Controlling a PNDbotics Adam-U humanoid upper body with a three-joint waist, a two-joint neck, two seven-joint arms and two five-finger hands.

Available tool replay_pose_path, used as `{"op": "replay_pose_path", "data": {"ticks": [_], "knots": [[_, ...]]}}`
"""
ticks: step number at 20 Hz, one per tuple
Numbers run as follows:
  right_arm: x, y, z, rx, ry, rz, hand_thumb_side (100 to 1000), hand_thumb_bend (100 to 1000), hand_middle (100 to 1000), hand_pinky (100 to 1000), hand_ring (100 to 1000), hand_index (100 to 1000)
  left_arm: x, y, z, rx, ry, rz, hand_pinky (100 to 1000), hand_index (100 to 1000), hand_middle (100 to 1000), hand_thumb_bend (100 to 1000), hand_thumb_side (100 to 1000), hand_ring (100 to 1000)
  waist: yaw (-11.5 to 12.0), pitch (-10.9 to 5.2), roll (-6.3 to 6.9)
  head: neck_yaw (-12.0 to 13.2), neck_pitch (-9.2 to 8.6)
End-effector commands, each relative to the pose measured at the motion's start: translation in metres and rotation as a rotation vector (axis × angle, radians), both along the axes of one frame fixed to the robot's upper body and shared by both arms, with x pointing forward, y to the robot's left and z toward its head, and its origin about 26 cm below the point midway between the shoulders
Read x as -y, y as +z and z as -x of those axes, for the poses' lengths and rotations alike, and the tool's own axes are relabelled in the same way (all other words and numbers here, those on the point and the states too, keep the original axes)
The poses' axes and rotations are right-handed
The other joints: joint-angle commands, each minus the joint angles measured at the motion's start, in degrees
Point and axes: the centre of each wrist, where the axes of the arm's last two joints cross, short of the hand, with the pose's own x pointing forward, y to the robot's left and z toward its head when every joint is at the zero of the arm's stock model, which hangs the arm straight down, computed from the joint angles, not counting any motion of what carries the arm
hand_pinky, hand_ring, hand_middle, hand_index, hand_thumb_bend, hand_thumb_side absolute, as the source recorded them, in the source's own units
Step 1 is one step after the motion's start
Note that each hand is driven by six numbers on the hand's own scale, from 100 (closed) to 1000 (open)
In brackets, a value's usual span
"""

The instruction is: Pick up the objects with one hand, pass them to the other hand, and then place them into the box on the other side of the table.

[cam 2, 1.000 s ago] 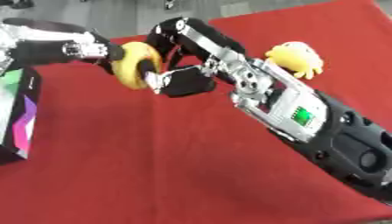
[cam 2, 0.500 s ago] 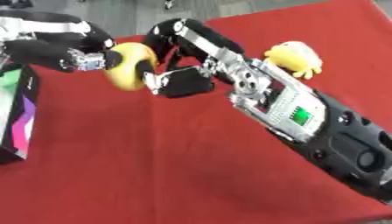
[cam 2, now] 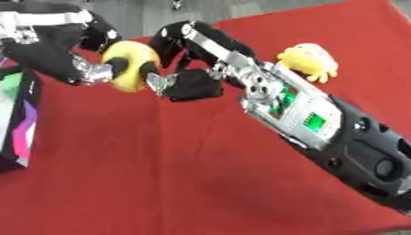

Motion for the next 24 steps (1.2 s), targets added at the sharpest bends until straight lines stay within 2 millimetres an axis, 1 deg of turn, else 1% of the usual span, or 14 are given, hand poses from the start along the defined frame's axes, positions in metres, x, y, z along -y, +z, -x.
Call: {"op": "replay_pose_path", "data": {"ticks": [1, 2, 3, 4, 5, 7, 10, 12, 13, 16, 24], "knots": [[0.003, 0.008, 0.002, 0.044, 0.015, 0.006, 482, 100, 699, 628, 739, 770, -0.001, 0.015, 0.007, 0.124, 0.028, -0.013, 763, 381, 463, 100, 210, 696, 0.0, -0.24, 0.17, 0.1, -0.82], [0.003, 0.008, 0.002, 0.049, 0.024, 0.014, 523, 100, 732, 640, 757, 802, -0.001, 0.015, 0.007, 0.144, 0.039, -0.02, 761, 381, 459, 100, 208, 692, 0.0, -0.22, 0.16, 0.1, -0.84], [0.002, 0.007, 0.003, 0.054, 0.033, 0.022, 539, 108, 745, 644, 765, 817, -0.001, 0.014, 0.007, 0.16, 0.049, -0.027, 760, 382, 457, 100, 208, 690, 0.0, -0.21, 0.16, 0.1, -0.84], [0.002, 0.007, 0.003, 0.06, 0.043, 0.033, 584, 142, 773, 657, 786, 854, -0.001, 0.014, 0.007, 0.173, 0.058, -0.033, 757, 383, 452, 100, 205, 683, 0.0, -0.21, 0.17, 0.1, -0.85], [0.003, 0.007, 0.003, 0.066, 0.051, 0.045, 620, 156, 789, 665, 800, 875, -0.001, 0.014, 0.007, 0.186, 0.067, -0.038, 754, 385, 447, 100, 203, 678, 0.0, -0.2, 0.19, 0.1, -0.86], [0.003, 0.007, 0.002, 0.077, 0.064, 0.064, 643, 160, 810, 673, 812, 900, -0.001, 0.014, 0.007, 0.205, 0.081, -0.046, 752, 387, 441, 100, 199, 674, -0.1, -0.18, 0.21, 0.1, -0.88], [0.004, 0.008, 0.002, 0.092, 0.068, 0.088, 723, 178, 843, 689, 843, 931, -0.001, 0.014, 0.007, 0.222, 0.09, -0.053, 750, 386, 435, 100, 196, 669, -0.1, -0.16, 0.21, 0.1, -0.84], [0.004, 0.008, 0.002, 0.106, 0.055, 0.104, 736, 169, 847, 692, 847, 942, -0.002, 0.015, 0.008, 0.226, 0.092, -0.055, 749, 386, 435, 100, 191, 667, -0.1, -0.17, 0.21, 0.2, -0.83], [0.005, 0.008, 0.002, 0.112, 0.046, 0.111, 734, 191, 848, 692, 848, 943, -0.003, 0.015, 0.008, 0.229, 0.092, -0.058, 749, 386, 436, 100, 195, 667, -0.1, -0.18, 0.21, 0.1, -0.81], [0.005, 0.008, 0.002, 0.121, 0.036, 0.122, 731, 197, 850, 693, 850, 947, -0.004, 0.015, 0.009, 0.231, 0.091, -0.063, 749, 386, 436, 100, 195, 666, -0.1, -0.21, 0.21, 0.1, -0.81], [0.007, 0.007, 0.002, 0.132, -0.013, 0.142, 730, 181, 853, 694, 853, 949, -0.023, 0.019, 0.008, 0.267, 0.151, -0.06, 746, 386, 430, 100, 191, 658, 0.0, -0.35, 0.23, 0.2, -0.86]]}}
